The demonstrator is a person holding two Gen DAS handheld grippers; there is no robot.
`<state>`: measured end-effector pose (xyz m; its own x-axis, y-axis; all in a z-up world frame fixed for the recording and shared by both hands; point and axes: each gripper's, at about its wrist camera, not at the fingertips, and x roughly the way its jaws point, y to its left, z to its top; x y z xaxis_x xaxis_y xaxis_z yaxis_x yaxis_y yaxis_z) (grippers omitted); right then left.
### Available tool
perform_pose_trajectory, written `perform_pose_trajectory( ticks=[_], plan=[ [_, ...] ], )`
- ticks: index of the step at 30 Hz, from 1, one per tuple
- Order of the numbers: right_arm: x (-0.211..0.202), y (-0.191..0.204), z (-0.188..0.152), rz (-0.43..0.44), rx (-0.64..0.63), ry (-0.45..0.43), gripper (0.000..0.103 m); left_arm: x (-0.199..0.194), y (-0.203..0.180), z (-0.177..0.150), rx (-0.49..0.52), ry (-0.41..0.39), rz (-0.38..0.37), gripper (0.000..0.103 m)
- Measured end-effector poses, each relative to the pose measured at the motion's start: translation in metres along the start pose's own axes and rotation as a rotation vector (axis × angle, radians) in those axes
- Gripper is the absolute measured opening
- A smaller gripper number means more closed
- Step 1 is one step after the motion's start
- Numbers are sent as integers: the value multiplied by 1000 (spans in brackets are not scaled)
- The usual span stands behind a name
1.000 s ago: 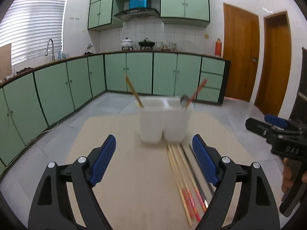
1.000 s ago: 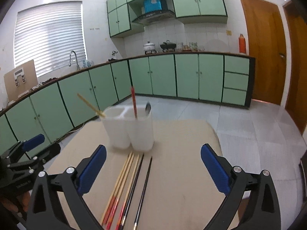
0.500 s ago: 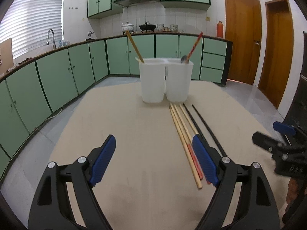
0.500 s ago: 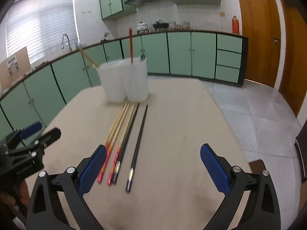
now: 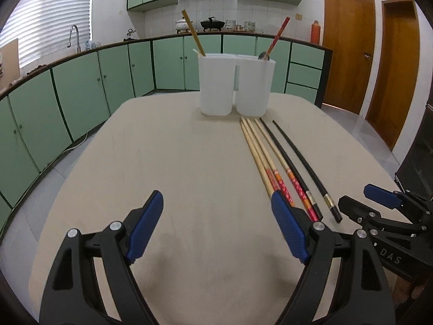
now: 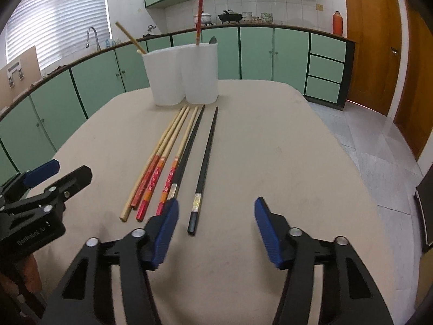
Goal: Organize utensils
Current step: 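Withdraw both tools from the holder back over the remaining chopsticks, then grasp a black chopstick with the right tool while the left tool grasps a wooden chopstick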
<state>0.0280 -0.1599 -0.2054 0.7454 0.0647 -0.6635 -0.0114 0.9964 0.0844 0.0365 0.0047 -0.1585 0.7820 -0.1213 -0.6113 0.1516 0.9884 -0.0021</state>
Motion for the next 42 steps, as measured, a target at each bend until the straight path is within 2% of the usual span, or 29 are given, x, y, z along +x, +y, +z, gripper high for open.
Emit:
perform_pose_trajectory(
  ticks=[3, 10, 15, 24, 30, 32, 35, 37, 38, 40, 41, 42],
  plan=[
    [7, 5, -5, 12, -15, 27, 42, 5, 0, -4, -5, 24, -1, 79],
    [13, 12, -5, 7, -33, 45, 33, 10, -4, -7, -11, 51, -20, 78],
    [16, 16, -4, 21, -55, 45, 9, 10, -8, -8, -2, 60, -38, 78],
    [14, 0, -2, 50, 0, 55, 7, 15, -23, -13, 22, 102, -73, 78],
    [13, -3, -3, 59, 3, 52, 7, 23, -30, -15, 23, 139, -81, 67],
    [13, -3, -3, 63, 2, 50, 7, 25, -31, -15, 19, 144, -82, 66],
    [13, -4, -3, 66, 6, 48, 7, 27, -33, -14, 22, 144, -91, 59],
    [14, -4, -3, 67, 7, 48, 7, 28, -36, -14, 23, 147, -106, 44],
    [14, -4, -3, 68, 8, 47, 7, 29, -37, -14, 23, 148, -108, 42],
    [14, -4, -3, 69, 9, 47, 7, 28, -38, -14, 21, 147, -135, 27],
    [14, -4, -3, 69, 9, 46, 7, 28, -38, -14, 19, 148, -151, 13],
    [14, -4, -3, 69, 9, 47, 7, 28, -38, -14, 17, 148, -162, 7]
  ],
)
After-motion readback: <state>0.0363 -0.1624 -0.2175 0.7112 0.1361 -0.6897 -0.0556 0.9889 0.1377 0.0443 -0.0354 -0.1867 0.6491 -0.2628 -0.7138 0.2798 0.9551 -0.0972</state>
